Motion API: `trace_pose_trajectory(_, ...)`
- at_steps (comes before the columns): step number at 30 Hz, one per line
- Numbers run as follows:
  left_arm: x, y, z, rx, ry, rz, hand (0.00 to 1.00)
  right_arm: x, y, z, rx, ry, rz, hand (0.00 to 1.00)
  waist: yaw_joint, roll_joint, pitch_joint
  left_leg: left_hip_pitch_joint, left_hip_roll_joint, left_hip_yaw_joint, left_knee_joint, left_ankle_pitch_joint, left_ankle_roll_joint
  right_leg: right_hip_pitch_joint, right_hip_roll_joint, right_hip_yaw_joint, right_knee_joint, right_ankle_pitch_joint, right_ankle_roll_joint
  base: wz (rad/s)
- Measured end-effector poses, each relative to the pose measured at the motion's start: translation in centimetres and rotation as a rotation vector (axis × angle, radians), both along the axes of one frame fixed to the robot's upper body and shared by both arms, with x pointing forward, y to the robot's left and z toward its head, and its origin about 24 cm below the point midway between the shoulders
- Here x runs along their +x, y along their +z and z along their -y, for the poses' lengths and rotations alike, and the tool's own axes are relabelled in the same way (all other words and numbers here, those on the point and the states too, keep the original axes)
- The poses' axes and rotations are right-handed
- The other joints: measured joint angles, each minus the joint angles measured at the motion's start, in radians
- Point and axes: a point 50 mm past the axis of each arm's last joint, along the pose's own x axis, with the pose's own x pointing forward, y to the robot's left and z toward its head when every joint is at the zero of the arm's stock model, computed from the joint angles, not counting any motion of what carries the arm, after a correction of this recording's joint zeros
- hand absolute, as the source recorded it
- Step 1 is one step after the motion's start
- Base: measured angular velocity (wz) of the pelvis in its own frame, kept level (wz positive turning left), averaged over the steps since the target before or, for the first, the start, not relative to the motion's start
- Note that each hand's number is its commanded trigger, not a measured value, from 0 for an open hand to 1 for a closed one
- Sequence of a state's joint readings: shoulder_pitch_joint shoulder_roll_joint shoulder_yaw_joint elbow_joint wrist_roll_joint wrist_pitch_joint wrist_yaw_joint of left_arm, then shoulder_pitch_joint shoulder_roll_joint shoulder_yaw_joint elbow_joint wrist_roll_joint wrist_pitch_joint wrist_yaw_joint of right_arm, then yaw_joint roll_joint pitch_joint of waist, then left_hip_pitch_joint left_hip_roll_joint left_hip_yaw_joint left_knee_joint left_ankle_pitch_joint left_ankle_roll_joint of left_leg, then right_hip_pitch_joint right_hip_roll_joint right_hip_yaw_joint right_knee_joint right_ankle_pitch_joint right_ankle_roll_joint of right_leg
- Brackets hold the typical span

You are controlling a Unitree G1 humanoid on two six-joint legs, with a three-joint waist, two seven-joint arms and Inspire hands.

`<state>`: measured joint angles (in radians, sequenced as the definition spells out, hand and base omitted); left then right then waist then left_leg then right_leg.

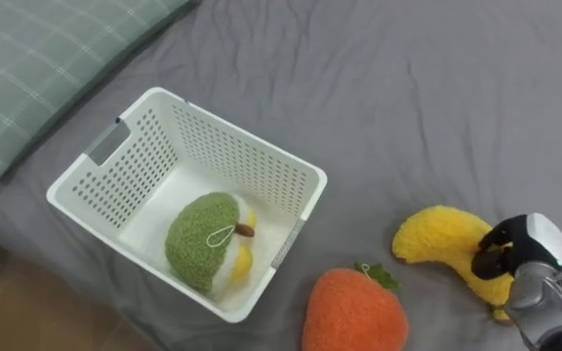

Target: Collect toys from the bed

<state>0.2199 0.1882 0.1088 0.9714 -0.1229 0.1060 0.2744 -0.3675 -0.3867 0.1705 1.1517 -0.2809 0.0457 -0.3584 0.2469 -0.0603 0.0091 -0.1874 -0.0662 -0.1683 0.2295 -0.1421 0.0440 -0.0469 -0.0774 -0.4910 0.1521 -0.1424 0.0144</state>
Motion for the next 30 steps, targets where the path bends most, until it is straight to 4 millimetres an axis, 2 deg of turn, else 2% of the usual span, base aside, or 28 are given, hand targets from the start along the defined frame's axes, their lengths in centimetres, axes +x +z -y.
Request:
trace_pose_trajectory(3, -0.2, 0.0, 0.0, -0.001, 0.002, -0.002, 0.00, 0.8, 0.8, -0.2, 0.030, -0.003, 0.053, 1.00, -0.022, -0.005, -0.0001, 0.026, -0.002, 0.006, -0.017, 0.006, 0.003, 0.014, -0.004, 0.005, 0.000, -0.001, 0.001, -0.06)
trace_pose_trajectory(6, -0.4, 0.1, -0.2, 0.004, 0.004, 0.005, 0.00, 1.3, 2.1, -0.2, 0.043, 0.007, 0.135, 1.00, -0.038, -0.011, 0.0020, 0.063, 0.001, 0.029, -0.036, 0.009, 0.005, 0.033, -0.007, 0.027, 0.001, -0.002, 0.004, -0.21)
trace_pose_trajectory(8, -0.8, 0.1, -0.4, 0.010, 0.016, 0.008, 0.00, 2.1, 3.3, -0.5, 0.034, 0.042, 0.200, 1.00, -0.063, -0.017, 0.0052, 0.087, 0.002, 0.035, -0.045, 0.009, 0.006, 0.049, -0.007, 0.045, 0.001, -0.004, 0.006, -0.19)
trace_pose_trajectory(10, -0.8, 0.3, -0.8, 0.016, 0.046, 0.021, 0.00, 3.3, 6.2, -1.6, 0.007, 0.129, 0.336, 1.00, -0.090, -0.026, 0.0034, 0.099, 0.005, 0.056, -0.050, 0.008, 0.006, 0.052, -0.007, 0.063, 0.002, -0.003, 0.005, -0.23)
trace_pose_trajectory(12, -0.6, 0.3, -0.8, 0.018, 0.045, 0.028, 0.00, 4.0, 8.4, -2.4, -0.017, 0.194, 0.431, 1.00, -0.094, -0.028, 0.0037, 0.128, 0.009, 0.083, -0.065, 0.008, 0.008, 0.063, -0.005, 0.094, 0.006, -0.003, 0.005, -0.41)
trace_pose_trajectory(15, -0.4, 0.4, -0.9, 0.023, 0.046, 0.051, 0.00, 4.6, 11.1, -3.8, -0.029, 0.266, 0.549, 1.00, -0.101, -0.032, -0.0009, 0.167, 0.017, 0.113, -0.073, 0.001, 0.011, 0.082, 0.001, 0.134, 0.009, -0.003, 0.005, -0.36)
trace_pose_trajectory(17, -0.4, 0.4, -0.9, 0.024, 0.046, 0.058, 0.00, 4.7, 12.6, -4.7, -0.025, 0.304, 0.618, 1.00, -0.113, -0.034, -0.0026, 0.175, 0.018, 0.117, -0.073, -0.001, 0.011, 0.083, 0.001, 0.138, 0.018, -0.003, 0.005, -0.20)
trace_pose_trajectory(19, -0.3, 0.4, -0.9, 0.024, 0.050, 0.064, 0.00, 4.4, 14.4, -5.6, -0.020, 0.348, 0.695, 1.00, -0.114, -0.035, -0.0042, 0.184, 0.020, 0.134, -0.074, -0.003, 0.012, 0.085, 0.004, 0.162, 0.018, -0.003, 0.005, -0.20)
trace_pose_trajectory(23, -0.7, 0.4, -1.0, 0.025, 0.077, 0.061, 0.00, 4.5, 15.6, -6.4, 0.002, 0.401, 0.729, 1.00, -0.111, -0.031, -0.0047, 0.212, 0.023, 0.150, -0.079, -0.008, 0.014, 0.104, 0.006, 0.180, 0.018, -0.003, 0.005, -0.15)
trace_pose_trajectory(26, -0.9, 0.3, -1.0, 0.023, 0.078, 0.050, 0.00, 4.3, 17.3, -7.5, 0.011, 0.464, 0.779, 1.00, -0.110, -0.024, -0.0023, 0.224, 0.024, 0.154, -0.079, -0.010, 0.014, 0.113, 0.007, 0.189, 0.018, -0.003, 0.005, -0.06)
trace_pose_trajectory(28, -1.2, 0.2, -0.9, 0.020, 0.078, 0.038, 0.00, 4.0, 19.1, -8.6, 0.018, 0.520, 0.848, 1.00, -0.109, -0.018, -0.0032, 0.228, 0.025, 0.155, -0.080, -0.011, 0.014, 0.116, 0.009, 0.193, 0.018, -0.003, 0.005, -0.03)
trace_pose_trajectory(30, -1.4, 0.1, -0.8, 0.017, 0.080, 0.027, 0.00, 3.8, 20.0, -9.2, 0.024, 0.557, 0.879, 1.00, -0.107, -0.016, -0.0049, 0.232, 0.025, 0.157, -0.085, -0.011, 0.014, 0.120, 0.009, 0.193, 0.019, -0.003, 0.005, -0.02)
